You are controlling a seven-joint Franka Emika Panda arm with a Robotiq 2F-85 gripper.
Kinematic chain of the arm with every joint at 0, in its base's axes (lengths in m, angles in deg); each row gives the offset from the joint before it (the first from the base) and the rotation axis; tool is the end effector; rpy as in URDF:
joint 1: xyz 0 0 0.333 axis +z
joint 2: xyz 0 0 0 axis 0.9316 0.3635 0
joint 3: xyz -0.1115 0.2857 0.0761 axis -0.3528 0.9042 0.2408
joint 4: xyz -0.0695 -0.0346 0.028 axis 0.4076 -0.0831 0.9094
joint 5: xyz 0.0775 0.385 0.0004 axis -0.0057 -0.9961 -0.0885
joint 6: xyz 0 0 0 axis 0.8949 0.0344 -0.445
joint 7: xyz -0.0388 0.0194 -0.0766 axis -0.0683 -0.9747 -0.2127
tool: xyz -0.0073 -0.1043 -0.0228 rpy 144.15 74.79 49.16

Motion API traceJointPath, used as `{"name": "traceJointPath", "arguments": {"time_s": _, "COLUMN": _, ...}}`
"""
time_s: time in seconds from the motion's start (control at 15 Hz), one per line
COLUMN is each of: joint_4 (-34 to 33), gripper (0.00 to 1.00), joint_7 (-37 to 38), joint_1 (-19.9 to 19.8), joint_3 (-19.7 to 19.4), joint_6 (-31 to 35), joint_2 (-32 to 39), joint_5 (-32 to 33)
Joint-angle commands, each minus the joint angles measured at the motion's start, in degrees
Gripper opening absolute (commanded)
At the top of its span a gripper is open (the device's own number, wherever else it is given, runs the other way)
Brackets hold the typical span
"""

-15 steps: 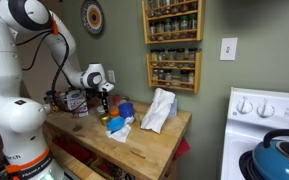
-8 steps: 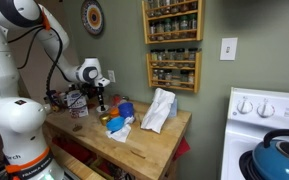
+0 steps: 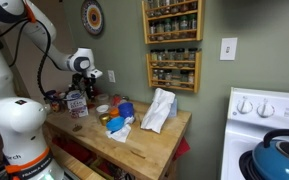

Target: Put the clip on the white packet

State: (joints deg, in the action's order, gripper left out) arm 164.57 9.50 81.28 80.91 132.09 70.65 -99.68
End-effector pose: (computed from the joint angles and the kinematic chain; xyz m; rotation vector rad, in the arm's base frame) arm 0.4329 0.1921 0.3347 -2.8931 0.7954 0.0179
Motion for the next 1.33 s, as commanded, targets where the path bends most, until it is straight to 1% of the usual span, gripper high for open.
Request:
{"name": "traceJointPath", "arguments": {"time_s": 0.0, "joint_4": -3.12, "gripper": 0.06, "joint_7": -1.76, "joint_1": 1.57, "joint_3": 1.9, "joint_6": -8.13, "joint_2": -3.47, "joint_5": -5.8}}
{"name": "traceJointPath", "arguments": {"time_s": 0.07, "joint_4": -4.24, "gripper": 0.06, "joint_7": -3.72, "joint_1": 2.19, "joint_3": 2.27, "joint_6": -9.26, "joint_2": -3.86, "joint_5": -7.73}}
{"name": "traceJointPath", "arguments": {"time_s": 0.13, "joint_4": -3.12, "gripper": 0.06, "joint_7": -1.29, "joint_1": 0.73, "joint_3": 2.28, "joint_6": -6.26, "joint_2": -2.51, "joint_5": -4.52}}
{"name": "traceJointPath", "arguments": {"time_s": 0.2, "joint_4": -3.81, "gripper": 0.24, "joint_7": -1.34, "joint_1": 0.98, "joint_3": 2.69, "joint_6": -6.87, "joint_2": -2.96, "joint_5": -4.87}}
{"name": "traceJointPath", "arguments": {"time_s": 0.47, "joint_4": -3.65, "gripper": 0.24, "joint_7": -1.24, "joint_1": 0.49, "joint_3": 2.55, "joint_6": -6.82, "joint_2": -2.49, "joint_5": -4.74}}
{"name": "traceJointPath", "arguments": {"time_s": 0.53, "joint_4": -3.64, "gripper": 0.06, "joint_7": -1.24, "joint_1": 0.46, "joint_3": 2.53, "joint_6": -6.81, "joint_2": -2.4, "joint_5": -4.74}}
{"name": "traceJointPath", "arguments": {"time_s": 0.6, "joint_4": -4.43, "gripper": 0.06, "joint_7": -0.19, "joint_1": 0.86, "joint_3": 2.98, "joint_6": -7.49, "joint_2": -2.78, "joint_5": -4.98}}
{"name": "traceJointPath", "arguments": {"time_s": 0.73, "joint_4": -7.19, "gripper": 0.06, "joint_7": 0.6, "joint_1": 1.82, "joint_3": 3.57, "joint_6": -13.32, "joint_2": -3.72, "joint_5": -7.17}}
{"name": "traceJointPath", "arguments": {"time_s": 0.87, "joint_4": -10.17, "gripper": 0.06, "joint_7": 4.1, "joint_1": 2.54, "joint_3": 5.14, "joint_6": -18.22, "joint_2": -4.62, "joint_5": -5.78}}
{"name": "traceJointPath", "arguments": {"time_s": 1.0, "joint_4": -14.19, "gripper": 0.06, "joint_7": 8.06, "joint_1": 3.41, "joint_3": 7.13, "joint_6": -22.36, "joint_2": -3.67, "joint_5": -4.91}}
{"name": "traceJointPath", "arguments": {"time_s": 1.27, "joint_4": -20.13, "gripper": 0.06, "joint_7": 18.77, "joint_1": 4.51, "joint_3": 11.31, "joint_6": -24.67, "joint_2": 0.49, "joint_5": 0.74}}
